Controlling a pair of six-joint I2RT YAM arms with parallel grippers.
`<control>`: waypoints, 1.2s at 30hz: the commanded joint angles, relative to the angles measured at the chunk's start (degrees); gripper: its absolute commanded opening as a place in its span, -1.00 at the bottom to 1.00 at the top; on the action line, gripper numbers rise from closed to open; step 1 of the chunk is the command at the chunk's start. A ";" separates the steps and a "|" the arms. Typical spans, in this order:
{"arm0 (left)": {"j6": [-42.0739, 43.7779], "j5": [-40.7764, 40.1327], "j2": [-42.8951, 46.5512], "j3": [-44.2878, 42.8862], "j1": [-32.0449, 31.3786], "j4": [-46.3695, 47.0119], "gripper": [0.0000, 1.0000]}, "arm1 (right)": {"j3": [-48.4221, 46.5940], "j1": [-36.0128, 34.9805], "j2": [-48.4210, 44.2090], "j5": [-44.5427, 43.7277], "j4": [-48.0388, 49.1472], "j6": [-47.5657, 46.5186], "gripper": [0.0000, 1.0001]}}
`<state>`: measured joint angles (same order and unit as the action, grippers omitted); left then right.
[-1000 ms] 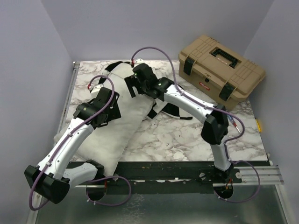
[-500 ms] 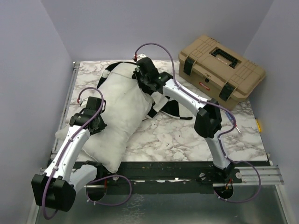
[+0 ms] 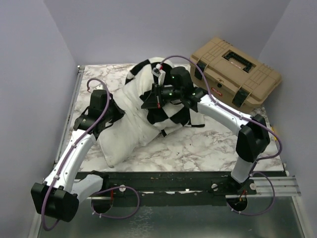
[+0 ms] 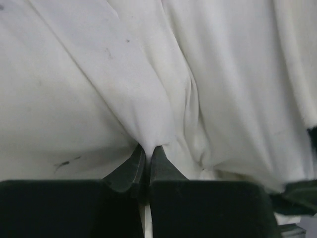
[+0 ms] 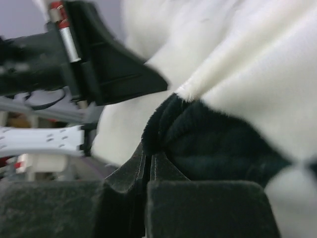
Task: Put the pillow into the pillowcase
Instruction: Stuff the pillow into the pillowcase.
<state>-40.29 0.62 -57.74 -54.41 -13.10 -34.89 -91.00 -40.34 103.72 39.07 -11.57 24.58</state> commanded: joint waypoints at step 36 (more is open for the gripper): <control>3.66 18.84 -2.02 5.43 4.56 5.32 -0.77 | 4.76 -17.78 -12.31 -45.06 -22.88 -4.98 0.99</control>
<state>-28.80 -1.13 -65.95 -50.65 -8.29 -39.94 -87.13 -53.32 88.40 -3.49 -40.64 20.88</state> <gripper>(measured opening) 0.497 0.994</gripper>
